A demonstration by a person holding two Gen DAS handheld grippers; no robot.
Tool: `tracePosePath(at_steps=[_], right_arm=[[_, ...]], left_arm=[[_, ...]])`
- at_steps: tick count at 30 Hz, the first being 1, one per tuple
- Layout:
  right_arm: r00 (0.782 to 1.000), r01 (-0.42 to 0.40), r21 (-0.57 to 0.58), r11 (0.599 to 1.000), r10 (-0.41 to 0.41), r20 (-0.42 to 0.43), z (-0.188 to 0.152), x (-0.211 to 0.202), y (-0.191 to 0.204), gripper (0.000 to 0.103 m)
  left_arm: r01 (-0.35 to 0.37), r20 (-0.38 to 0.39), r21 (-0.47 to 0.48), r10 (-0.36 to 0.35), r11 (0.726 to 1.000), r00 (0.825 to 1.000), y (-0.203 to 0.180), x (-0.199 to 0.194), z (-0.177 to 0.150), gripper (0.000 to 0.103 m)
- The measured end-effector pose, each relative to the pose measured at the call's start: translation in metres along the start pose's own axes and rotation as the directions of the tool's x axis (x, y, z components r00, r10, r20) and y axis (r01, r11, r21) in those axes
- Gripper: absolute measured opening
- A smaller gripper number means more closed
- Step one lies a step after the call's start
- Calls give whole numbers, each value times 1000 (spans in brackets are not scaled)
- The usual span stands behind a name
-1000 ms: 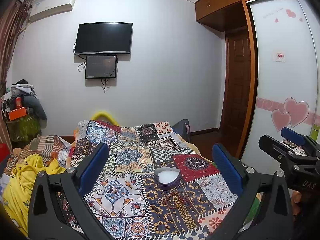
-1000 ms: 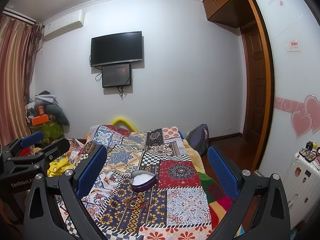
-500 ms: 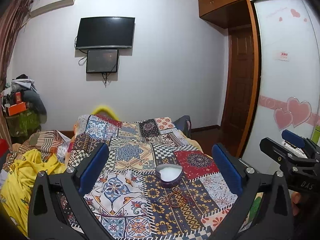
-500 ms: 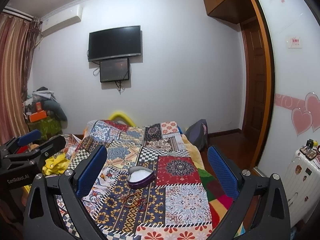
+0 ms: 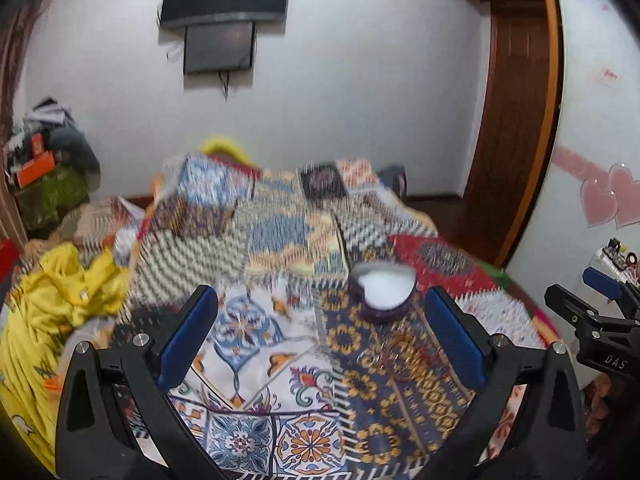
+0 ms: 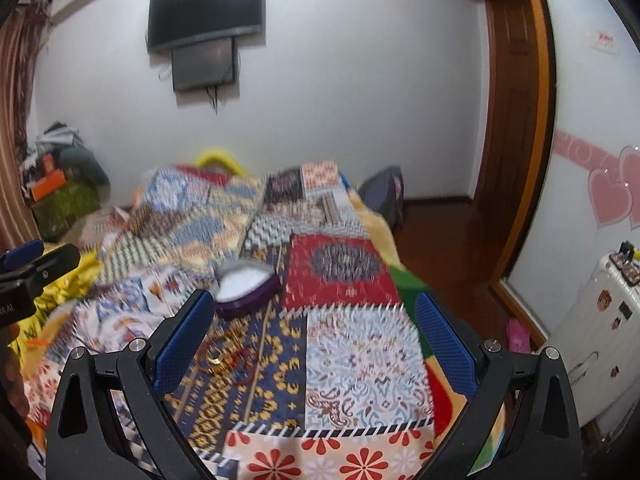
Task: Organize jewelry
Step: 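Lower both grippers toward the jewelry beside the purple heart tin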
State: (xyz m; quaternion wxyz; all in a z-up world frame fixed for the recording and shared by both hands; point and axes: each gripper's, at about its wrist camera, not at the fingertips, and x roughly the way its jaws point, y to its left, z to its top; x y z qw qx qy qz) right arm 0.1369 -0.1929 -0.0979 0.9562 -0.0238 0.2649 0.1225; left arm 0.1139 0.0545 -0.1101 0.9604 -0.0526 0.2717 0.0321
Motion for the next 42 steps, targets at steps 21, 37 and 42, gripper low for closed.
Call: tracePosePath(at_steps=[21, 37, 42], right_arm=[[944, -196, -80, 977, 166, -283, -47, 79, 29, 53], [900, -281, -72, 957, 236, -367, -59, 104, 42, 24], [890, -316, -82, 945, 265, -370, -60, 106, 47, 18]], left_arm=[[192, -363, 10, -176, 981, 915, -12, 102, -51, 32], [280, -426, 52, -232, 959, 874, -31, 126, -59, 32], [261, -435, 74, -204, 963, 877, -37, 135, -61, 23]])
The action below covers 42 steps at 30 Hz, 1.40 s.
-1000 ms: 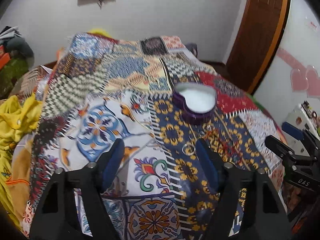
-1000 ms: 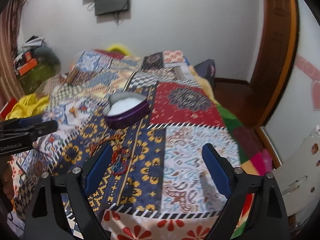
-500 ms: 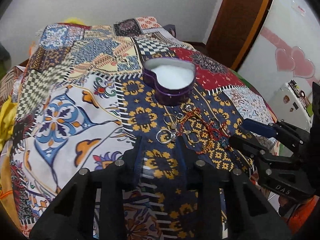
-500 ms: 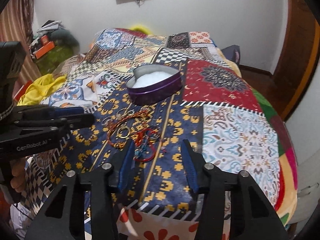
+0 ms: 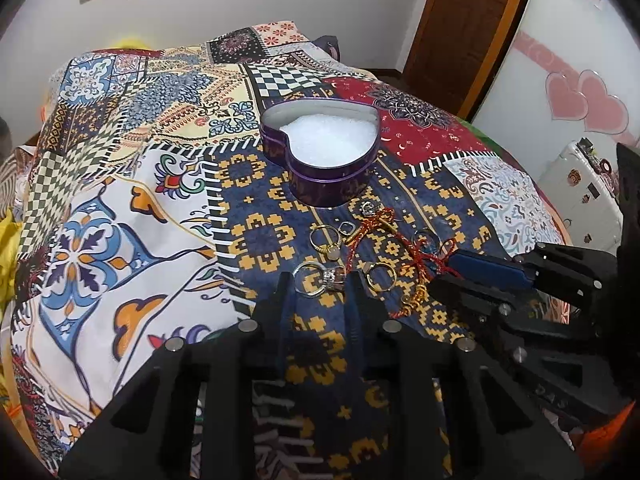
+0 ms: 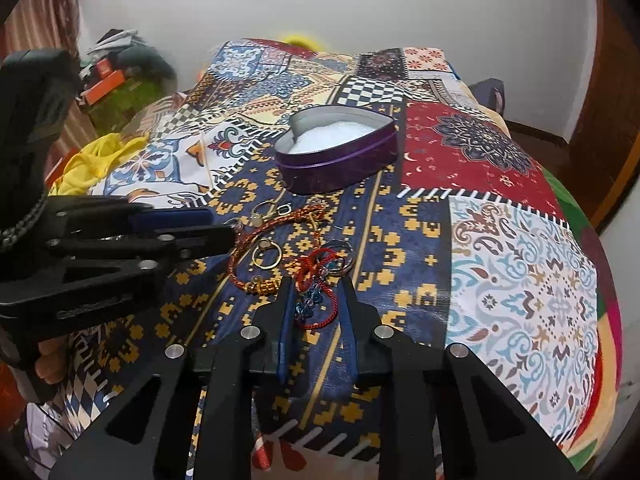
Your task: Organize jewelry
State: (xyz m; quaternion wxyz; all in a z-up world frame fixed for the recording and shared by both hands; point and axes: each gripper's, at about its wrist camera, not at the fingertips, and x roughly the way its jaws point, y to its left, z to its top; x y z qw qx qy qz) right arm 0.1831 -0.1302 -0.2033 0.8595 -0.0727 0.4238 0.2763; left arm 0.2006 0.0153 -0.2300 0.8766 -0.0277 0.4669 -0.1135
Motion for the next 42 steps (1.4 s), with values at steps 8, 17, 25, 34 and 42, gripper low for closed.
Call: tracePosePath(at_steps=[8, 17, 25, 34, 42], right_arm=[[1000, -23, 37, 999, 23, 9, 0, 3, -5, 8], [999, -24, 85, 996, 21, 39, 4, -12, -10, 8], [994, 1, 80, 997, -9, 106, 16, -38, -12, 8], [978, 26, 78, 997, -42, 206, 38, -65, -15, 8], [963, 25, 76, 997, -44, 264, 57, -72, -10, 8]], left_arm=[[8, 2, -13, -8, 1000, 1000, 1, 6, 3, 18], [-11, 46, 6, 11, 1000, 999, -4, -5, 2, 10], [-8, 82, -20, 10, 1000, 997, -2, -29, 1, 10], [-18, 145, -22, 21, 1000, 989, -4, -56, 8, 10], [-34, 183, -31, 39, 999, 982, -1, -66, 23, 10]])
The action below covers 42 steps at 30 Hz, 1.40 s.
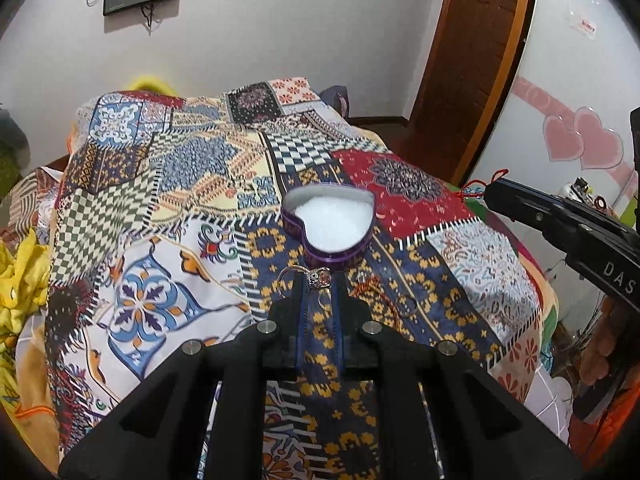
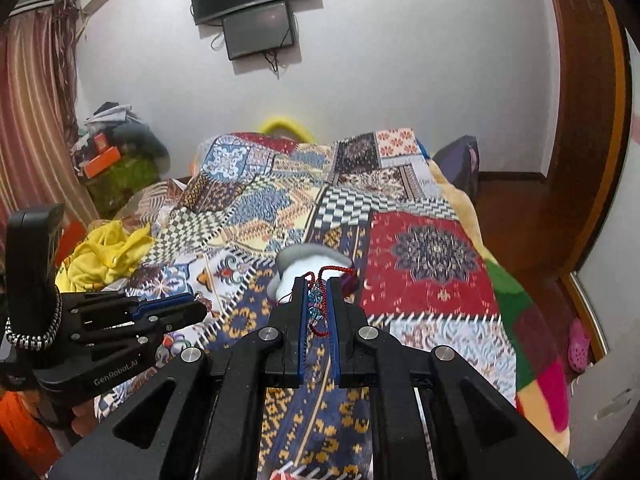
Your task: Organize jewelry
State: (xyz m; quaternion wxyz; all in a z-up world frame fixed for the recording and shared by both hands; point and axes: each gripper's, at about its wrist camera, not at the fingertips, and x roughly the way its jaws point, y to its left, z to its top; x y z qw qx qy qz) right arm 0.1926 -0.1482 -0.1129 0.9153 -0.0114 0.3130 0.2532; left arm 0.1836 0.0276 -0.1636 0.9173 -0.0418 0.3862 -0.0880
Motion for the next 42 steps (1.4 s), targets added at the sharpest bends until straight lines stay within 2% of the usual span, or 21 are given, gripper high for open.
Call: tracePosePath(at_steps=[8, 16, 22, 27, 34, 42], right_arm=[[999, -10, -42, 999, 12, 38, 17, 8, 8, 8], [999, -38, -47, 998, 39, 23, 25, 33, 9, 8], [998, -47, -58, 997, 45, -35, 25, 60, 4, 8], [996, -36, -61, 997, 31, -80, 24, 83, -5, 8], [980, -68, -68, 995, 54, -192, 19, 112, -17, 8], [961, -115, -53, 992, 98, -259, 20, 127, -23, 8]], left_arm=[[4, 34, 1, -4, 1000, 999, 2, 3, 20, 10], [14, 47, -12, -13, 1000, 999, 6, 16, 36, 10], [38, 36, -19, -37, 999, 999, 12, 32, 46, 10], [89, -6, -20, -89, 996, 996, 13, 54, 52, 10], [133, -64, -13, -134, 991, 989, 15, 85, 54, 10], [146, -94, -6, -146, 989, 985, 15, 101, 58, 10]])
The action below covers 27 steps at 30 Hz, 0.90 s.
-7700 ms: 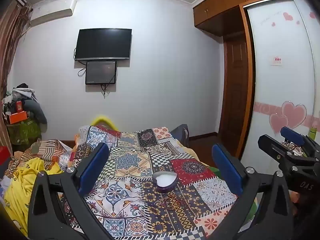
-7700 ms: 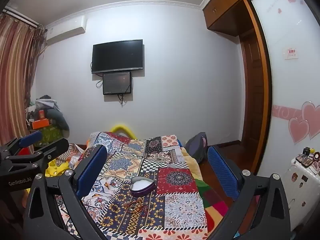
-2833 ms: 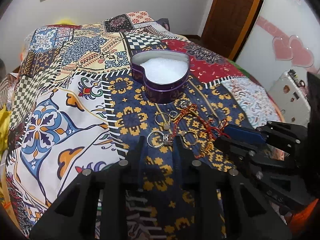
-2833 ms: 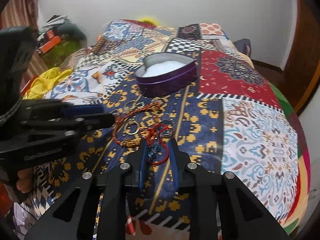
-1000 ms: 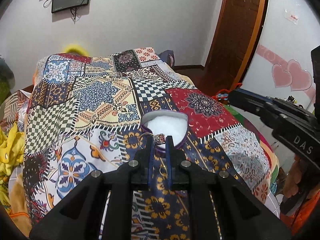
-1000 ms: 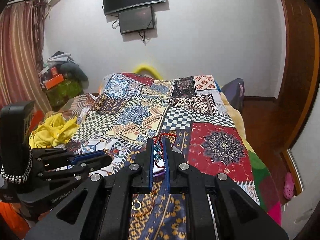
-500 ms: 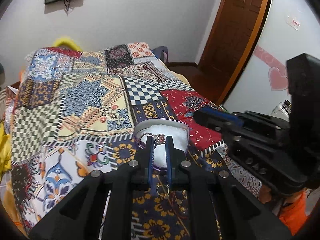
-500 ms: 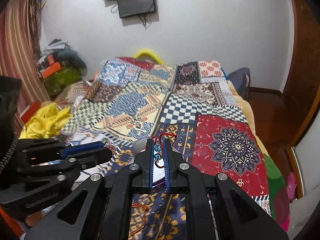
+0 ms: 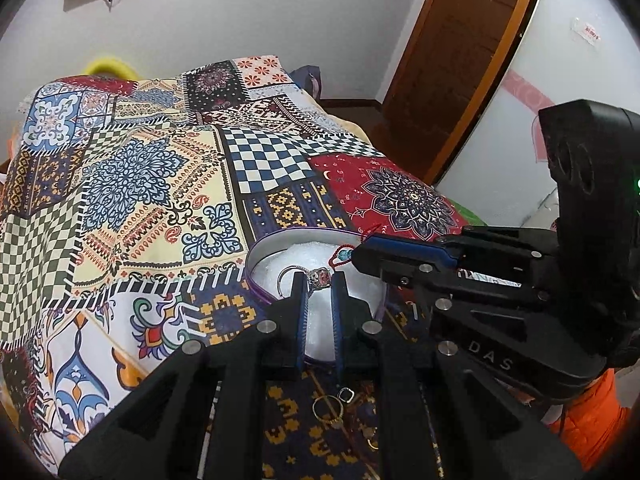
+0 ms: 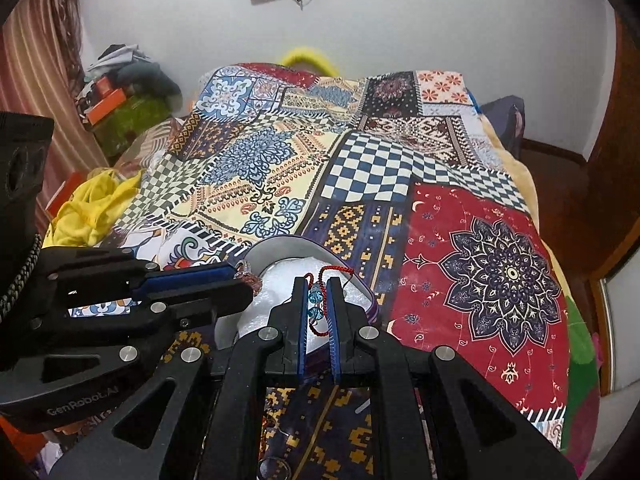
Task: Organize jewelry
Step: 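Carry both pieces over the tin and open both grippers to drop them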
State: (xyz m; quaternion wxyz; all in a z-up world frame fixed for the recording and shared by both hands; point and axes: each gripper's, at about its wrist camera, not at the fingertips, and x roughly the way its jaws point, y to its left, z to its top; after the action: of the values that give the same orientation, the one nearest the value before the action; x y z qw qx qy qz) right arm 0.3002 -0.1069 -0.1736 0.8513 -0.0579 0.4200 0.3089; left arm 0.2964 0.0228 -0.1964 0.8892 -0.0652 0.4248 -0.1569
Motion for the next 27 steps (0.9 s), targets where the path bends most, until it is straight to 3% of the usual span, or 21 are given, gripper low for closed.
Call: tracePosePath(at_steps=[12, 25, 27], right_arm=[[999, 36, -69, 997, -37, -7, -1, -3, 8, 8], [999, 43, -46, 998, -43, 2, 1, -21, 15, 13], [999, 47, -48, 998, -46, 13, 0, -28, 18, 13]], left_arm=[[11, 4, -10, -11, 1000, 1000, 5, 0, 1, 10], [-91, 48, 5, 90, 996, 995, 4, -39, -8, 10], [-91, 57, 2, 91, 996, 994, 3, -46, -9, 15]])
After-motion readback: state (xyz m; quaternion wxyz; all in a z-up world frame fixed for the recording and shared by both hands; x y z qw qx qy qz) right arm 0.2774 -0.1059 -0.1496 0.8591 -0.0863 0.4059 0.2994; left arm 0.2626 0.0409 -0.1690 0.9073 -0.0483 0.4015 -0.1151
